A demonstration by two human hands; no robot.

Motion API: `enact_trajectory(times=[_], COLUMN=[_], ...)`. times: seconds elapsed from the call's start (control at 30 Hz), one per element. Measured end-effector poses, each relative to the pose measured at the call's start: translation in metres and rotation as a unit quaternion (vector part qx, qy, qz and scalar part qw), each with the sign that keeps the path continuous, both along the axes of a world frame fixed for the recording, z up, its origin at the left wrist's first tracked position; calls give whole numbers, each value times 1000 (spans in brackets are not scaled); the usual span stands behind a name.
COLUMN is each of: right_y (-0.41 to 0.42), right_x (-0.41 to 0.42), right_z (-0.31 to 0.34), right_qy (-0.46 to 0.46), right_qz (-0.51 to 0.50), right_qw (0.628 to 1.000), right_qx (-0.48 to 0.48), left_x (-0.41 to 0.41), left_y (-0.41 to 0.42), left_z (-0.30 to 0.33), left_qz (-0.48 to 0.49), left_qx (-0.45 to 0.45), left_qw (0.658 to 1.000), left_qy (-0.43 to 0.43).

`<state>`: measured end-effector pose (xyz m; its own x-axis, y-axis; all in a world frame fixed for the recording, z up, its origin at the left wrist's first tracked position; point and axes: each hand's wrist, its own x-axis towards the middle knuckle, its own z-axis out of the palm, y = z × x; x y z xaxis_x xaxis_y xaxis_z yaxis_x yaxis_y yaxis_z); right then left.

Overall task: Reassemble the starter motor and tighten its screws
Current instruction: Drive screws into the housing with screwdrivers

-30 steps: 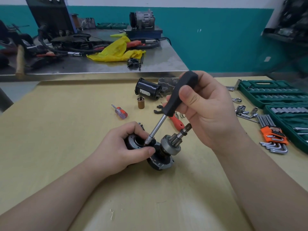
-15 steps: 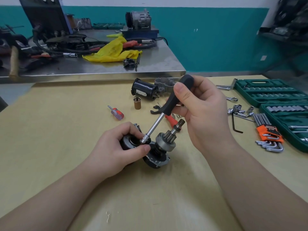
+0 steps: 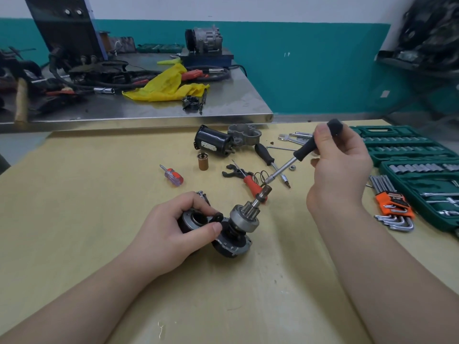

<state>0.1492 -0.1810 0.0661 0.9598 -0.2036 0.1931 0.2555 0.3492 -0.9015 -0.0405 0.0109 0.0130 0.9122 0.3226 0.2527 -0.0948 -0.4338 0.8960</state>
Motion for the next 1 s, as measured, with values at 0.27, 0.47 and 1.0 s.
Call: enact_trajectory(times=[0.27,0.47,1.0], right_y=[-15,-13,5], right_x=[28,39,58], right_z=[-17,-33,-66], right_qy=[-4,29,101], right_qz=[-65,-45,56], right_qw=[998,998,944], right_qx=[-17,-29,-308], left_x=[-2,-2,-2], left_y=[0,2,6], left_z=[-3,-3,-4], left_qz=[-6,29,37], left_qx=[6,18,27], left_qw=[1000,999,999], left_qy=[-23,-39,-20])
